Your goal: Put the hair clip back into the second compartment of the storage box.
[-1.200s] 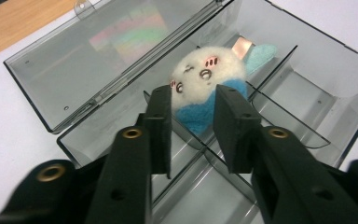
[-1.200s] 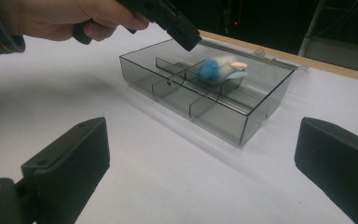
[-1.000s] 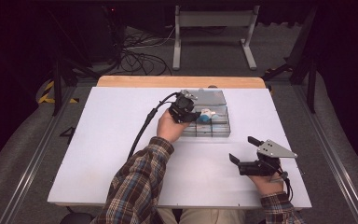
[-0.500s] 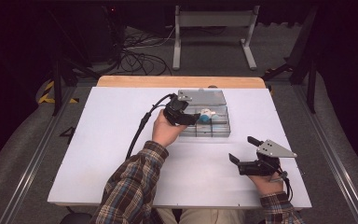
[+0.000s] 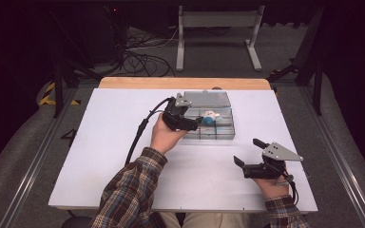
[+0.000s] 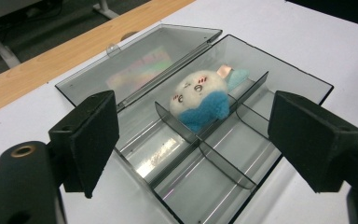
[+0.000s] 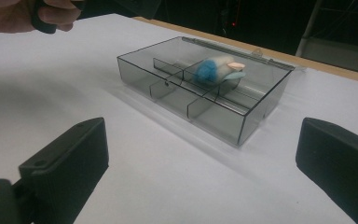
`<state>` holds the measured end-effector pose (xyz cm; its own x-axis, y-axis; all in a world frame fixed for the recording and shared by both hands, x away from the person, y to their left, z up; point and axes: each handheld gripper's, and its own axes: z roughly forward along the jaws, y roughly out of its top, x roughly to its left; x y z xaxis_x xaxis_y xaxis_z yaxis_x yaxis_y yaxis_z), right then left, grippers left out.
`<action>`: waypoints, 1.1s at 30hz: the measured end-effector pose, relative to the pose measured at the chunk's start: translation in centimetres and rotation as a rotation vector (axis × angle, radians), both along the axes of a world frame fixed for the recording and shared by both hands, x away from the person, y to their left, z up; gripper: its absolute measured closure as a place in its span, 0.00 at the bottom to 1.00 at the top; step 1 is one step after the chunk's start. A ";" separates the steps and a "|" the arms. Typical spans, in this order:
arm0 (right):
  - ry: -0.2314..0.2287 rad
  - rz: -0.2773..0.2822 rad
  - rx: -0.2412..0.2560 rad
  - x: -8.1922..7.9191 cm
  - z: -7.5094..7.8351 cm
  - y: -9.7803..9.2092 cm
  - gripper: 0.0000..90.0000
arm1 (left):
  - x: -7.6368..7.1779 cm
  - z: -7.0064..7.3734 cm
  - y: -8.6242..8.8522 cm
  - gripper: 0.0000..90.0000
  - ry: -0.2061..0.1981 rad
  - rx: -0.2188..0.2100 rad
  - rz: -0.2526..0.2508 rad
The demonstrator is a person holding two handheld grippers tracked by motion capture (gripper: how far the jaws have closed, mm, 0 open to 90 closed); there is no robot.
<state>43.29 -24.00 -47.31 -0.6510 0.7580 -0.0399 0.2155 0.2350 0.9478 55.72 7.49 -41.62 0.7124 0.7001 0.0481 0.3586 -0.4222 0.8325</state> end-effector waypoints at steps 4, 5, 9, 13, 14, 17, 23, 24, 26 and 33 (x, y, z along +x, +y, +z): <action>-0.005 0.000 0.001 0.0 0.0 0.0 0.03 | -0.3 0.1 0.5 0.17 -0.011 -0.011 0.006; -0.005 0.001 0.001 0.0 0.0 0.0 0.03 | -0.4 0.2 0.7 0.17 -0.016 -0.009 0.007; -0.008 -0.005 0.004 0.0 0.0 0.0 0.03 | -0.9 0.4 1.4 0.16 -0.027 -0.032 0.012; -0.012 -0.001 0.007 0.0 0.0 0.0 0.02 | -1.5 0.6 2.1 0.16 -0.044 -0.066 0.014; -0.014 -0.001 0.009 0.0 0.0 0.0 0.02 | -1.5 0.7 2.3 0.16 -0.060 -0.056 0.015; -0.019 -0.005 0.009 0.0 0.0 0.1 0.02 | -1.8 0.7 2.9 0.16 -0.064 -0.076 0.018; -0.022 -0.014 0.011 0.0 0.0 0.1 0.02 | -2.4 0.6 4.0 0.14 -0.075 -0.089 0.023; -0.023 -0.013 0.013 0.0 0.0 0.1 0.02 | -2.5 0.6 4.2 0.14 -0.086 -0.083 0.025; -0.024 -0.016 0.016 0.0 0.0 0.1 0.02 | -2.9 0.5 4.4 0.13 -0.087 -0.094 0.025; -0.025 -0.017 0.026 0.0 0.1 0.1 0.01 | -3.9 0.4 5.5 0.10 -0.108 -0.116 0.026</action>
